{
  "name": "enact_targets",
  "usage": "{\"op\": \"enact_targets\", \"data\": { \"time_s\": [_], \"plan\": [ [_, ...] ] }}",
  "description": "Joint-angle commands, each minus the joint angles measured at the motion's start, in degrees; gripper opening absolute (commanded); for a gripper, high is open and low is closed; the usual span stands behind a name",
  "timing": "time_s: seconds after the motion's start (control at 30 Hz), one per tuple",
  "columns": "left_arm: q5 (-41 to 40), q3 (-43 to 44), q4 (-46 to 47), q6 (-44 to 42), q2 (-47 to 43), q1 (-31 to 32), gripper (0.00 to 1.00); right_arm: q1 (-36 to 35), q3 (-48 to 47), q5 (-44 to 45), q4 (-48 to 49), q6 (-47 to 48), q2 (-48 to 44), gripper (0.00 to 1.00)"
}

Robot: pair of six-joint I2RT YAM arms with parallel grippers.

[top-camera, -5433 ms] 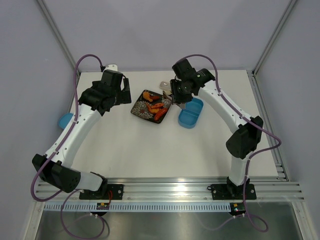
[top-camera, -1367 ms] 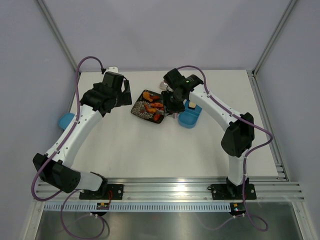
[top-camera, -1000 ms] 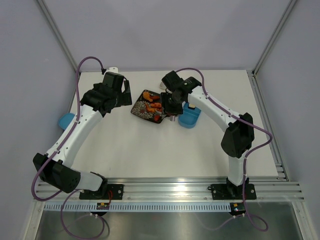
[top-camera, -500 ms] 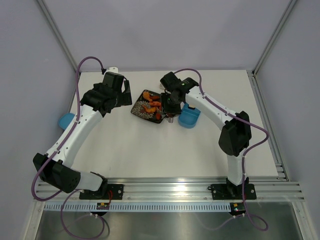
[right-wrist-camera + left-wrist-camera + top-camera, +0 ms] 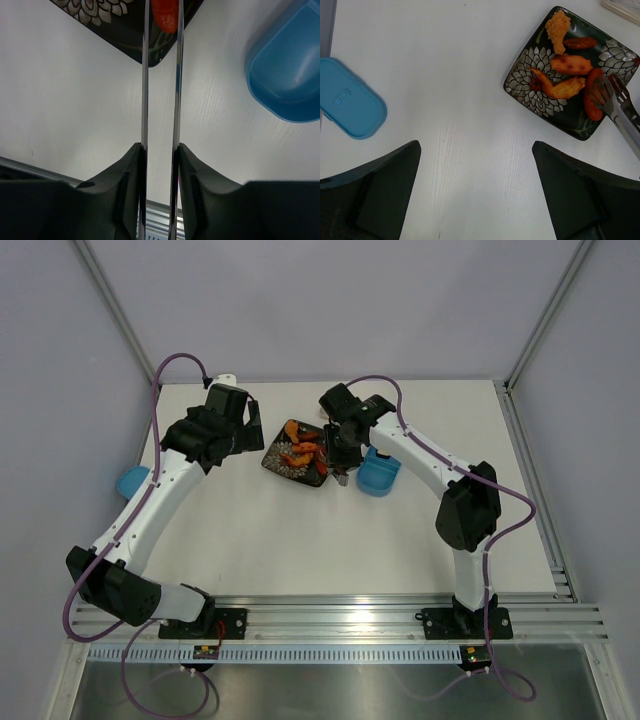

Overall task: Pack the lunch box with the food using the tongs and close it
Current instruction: Pick up the fake food from the plate.

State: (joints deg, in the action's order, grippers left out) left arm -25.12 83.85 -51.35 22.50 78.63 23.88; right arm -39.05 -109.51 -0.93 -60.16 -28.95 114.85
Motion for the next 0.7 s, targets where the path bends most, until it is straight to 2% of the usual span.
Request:
{"op": "enact_targets", "data": {
  "time_s": [0.0,0.27,0.67],
  "plan": [
    [0.3,0.7,2.5,0.2,-0.5,-0.1,0.99,-0.5,-3.0,3.6,0.5,1.4,-1.1,0.36],
    [0.3,1.1,2.5,0.0,-0.3,-0.1,0.99,-0.6,-5.5,1.2,-2.2,3.3,2.6,0.52],
    [0.3,1.0,2.6,-0.1,-0.1,-0.2,0.99,-1.1,-4.6,1.8,-2.9,4.3,3.5,0.50]
  ]
}}
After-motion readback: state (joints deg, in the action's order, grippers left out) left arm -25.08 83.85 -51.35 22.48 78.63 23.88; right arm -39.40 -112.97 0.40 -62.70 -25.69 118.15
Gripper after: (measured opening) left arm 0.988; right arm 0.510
